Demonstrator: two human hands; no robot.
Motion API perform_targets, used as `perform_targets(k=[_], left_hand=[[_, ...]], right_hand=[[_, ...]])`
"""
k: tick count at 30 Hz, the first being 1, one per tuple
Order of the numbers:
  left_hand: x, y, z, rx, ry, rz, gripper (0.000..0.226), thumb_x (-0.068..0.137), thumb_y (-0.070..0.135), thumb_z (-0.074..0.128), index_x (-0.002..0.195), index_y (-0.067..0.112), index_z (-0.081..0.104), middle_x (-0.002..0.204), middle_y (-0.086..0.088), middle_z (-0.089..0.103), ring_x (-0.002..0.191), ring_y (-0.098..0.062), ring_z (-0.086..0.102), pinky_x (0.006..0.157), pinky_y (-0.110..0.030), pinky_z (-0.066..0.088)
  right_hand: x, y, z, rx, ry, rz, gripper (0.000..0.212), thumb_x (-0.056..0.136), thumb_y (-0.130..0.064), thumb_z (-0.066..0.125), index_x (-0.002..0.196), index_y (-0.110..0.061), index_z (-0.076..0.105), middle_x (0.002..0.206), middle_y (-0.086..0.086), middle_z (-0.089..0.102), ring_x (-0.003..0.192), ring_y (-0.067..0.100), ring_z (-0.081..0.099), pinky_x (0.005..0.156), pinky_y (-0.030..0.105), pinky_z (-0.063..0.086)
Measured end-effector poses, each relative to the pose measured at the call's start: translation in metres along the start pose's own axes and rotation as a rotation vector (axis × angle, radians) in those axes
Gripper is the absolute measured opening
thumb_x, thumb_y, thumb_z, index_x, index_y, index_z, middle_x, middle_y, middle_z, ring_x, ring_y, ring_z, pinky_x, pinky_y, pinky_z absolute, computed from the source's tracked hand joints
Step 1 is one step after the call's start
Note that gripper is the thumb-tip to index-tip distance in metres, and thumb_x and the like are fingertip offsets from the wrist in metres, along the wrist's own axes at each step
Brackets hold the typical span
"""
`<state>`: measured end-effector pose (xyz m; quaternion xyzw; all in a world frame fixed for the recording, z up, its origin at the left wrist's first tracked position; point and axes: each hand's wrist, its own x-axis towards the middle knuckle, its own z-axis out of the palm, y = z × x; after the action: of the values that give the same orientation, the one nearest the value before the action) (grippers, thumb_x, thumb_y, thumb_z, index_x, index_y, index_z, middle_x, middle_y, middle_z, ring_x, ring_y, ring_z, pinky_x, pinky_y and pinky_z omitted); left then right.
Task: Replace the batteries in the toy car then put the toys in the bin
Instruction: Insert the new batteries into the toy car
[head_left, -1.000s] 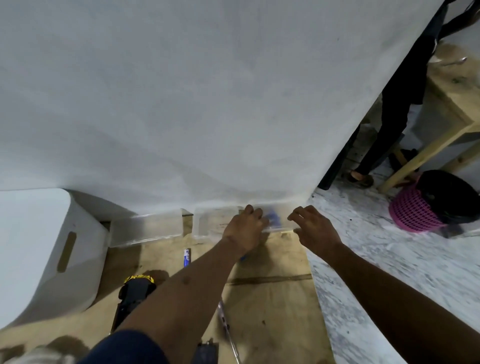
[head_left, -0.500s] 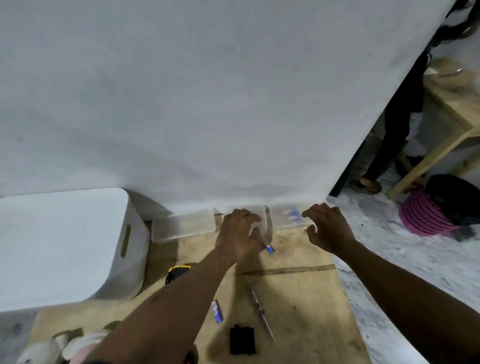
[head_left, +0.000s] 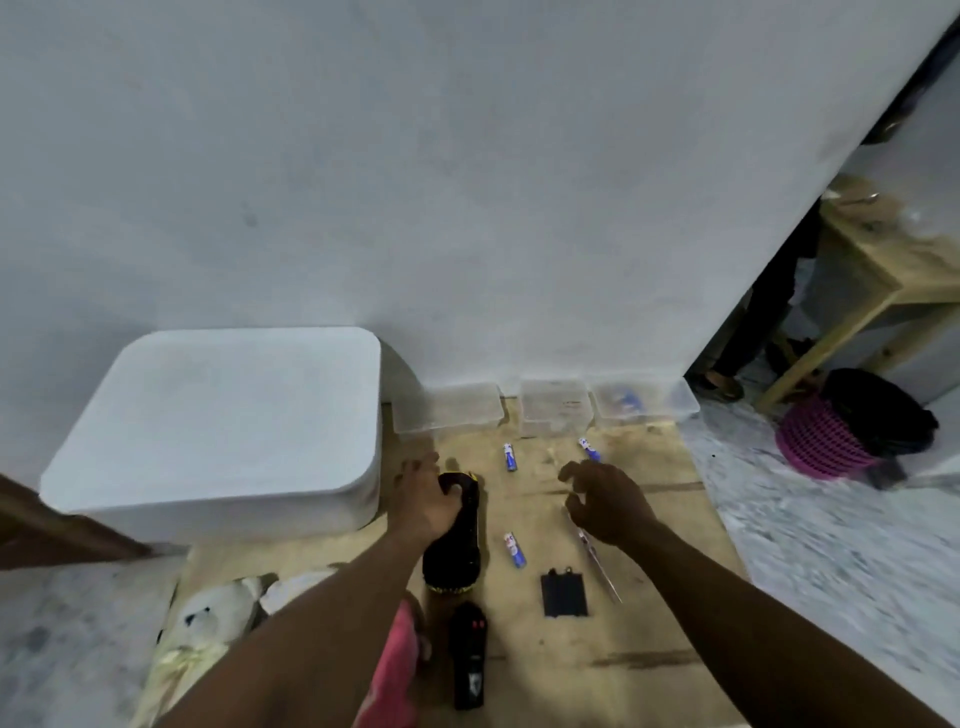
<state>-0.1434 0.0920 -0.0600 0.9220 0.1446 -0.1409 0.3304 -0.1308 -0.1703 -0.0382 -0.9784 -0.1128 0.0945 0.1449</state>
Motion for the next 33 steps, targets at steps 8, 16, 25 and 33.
perform_targets(k=[8,16,25,33], left_hand=[[-0.004,-0.026,0.012,-0.354,-0.104,-0.161,0.052,0.093,0.015,0.056,0.143,0.024,0.046,0.132,-0.008,0.062,0.115,-0.028,0.061,0.098,-0.031,0.048],[-0.007,-0.034,0.013,-0.595,-0.140,-0.348,0.012,0.097,0.020,0.057,0.107,0.022,0.063,0.114,-0.011,0.068,0.104,-0.030,0.065,0.094,-0.041,0.055],[-0.003,-0.032,0.012,-0.772,-0.116,-0.294,0.011,0.100,0.015,0.054,0.103,0.012,0.064,0.103,-0.014,0.070,0.088,-0.027,0.067,0.078,-0.036,0.055],[0.019,-0.028,0.003,-0.809,-0.127,-0.350,0.017,0.102,0.028,0.052,0.118,0.027,0.057,0.113,-0.006,0.067,0.100,-0.027,0.067,0.084,-0.041,0.058]], right_hand=[[-0.002,-0.041,0.046,0.145,-0.243,0.099,0.025,0.079,-0.025,0.071,0.104,-0.024,0.066,0.098,0.004,0.072,0.089,0.020,0.067,0.077,0.023,0.048],[-0.002,-0.050,0.071,-0.022,-0.219,0.060,0.036,0.072,-0.048,0.064,0.106,-0.035,0.059,0.100,-0.008,0.069,0.097,0.016,0.063,0.088,0.034,0.043],[0.051,-0.050,0.038,0.881,-0.032,0.568,0.024,0.093,-0.004,0.044,0.082,-0.003,0.065,0.072,0.016,0.057,0.059,0.024,0.055,0.054,0.033,0.052],[0.095,-0.059,0.054,0.343,0.023,0.456,0.030,0.078,-0.034,0.068,0.103,-0.017,0.065,0.102,0.004,0.069,0.098,0.027,0.064,0.078,0.029,0.049]])
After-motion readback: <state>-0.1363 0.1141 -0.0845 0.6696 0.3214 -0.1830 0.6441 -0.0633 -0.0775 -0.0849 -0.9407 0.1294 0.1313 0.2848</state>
